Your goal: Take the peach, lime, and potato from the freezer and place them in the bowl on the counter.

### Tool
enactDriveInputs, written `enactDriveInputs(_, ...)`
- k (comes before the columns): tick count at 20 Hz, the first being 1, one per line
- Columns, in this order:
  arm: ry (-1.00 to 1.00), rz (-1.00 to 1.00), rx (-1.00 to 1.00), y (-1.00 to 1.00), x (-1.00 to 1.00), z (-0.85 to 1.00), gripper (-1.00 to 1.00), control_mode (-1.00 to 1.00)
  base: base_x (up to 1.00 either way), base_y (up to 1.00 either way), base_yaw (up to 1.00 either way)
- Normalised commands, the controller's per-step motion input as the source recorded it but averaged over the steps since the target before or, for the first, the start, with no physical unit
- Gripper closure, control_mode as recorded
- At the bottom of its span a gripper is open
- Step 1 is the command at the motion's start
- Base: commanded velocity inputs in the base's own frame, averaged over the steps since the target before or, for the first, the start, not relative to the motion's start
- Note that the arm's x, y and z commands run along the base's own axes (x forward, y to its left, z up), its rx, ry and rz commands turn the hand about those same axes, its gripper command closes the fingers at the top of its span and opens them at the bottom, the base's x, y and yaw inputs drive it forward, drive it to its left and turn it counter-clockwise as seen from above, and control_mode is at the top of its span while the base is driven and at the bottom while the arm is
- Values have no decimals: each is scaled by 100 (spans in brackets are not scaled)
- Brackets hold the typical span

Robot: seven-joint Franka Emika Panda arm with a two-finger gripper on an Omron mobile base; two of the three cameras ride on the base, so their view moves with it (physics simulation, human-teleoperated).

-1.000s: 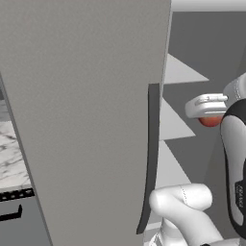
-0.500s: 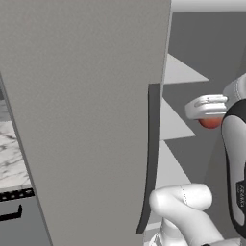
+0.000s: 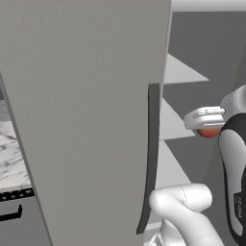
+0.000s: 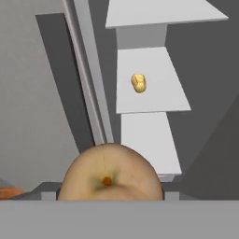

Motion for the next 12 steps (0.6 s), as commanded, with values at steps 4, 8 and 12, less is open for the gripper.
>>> enactDriveInputs(4,0,0,0,0,0,0,100,100,-40,9,0)
enactDriveInputs(8,0,0,0,0,0,0,100,100,-41,68,0)
enactDriveInputs(12,0,0,0,0,0,0,100,100,-3,99,0)
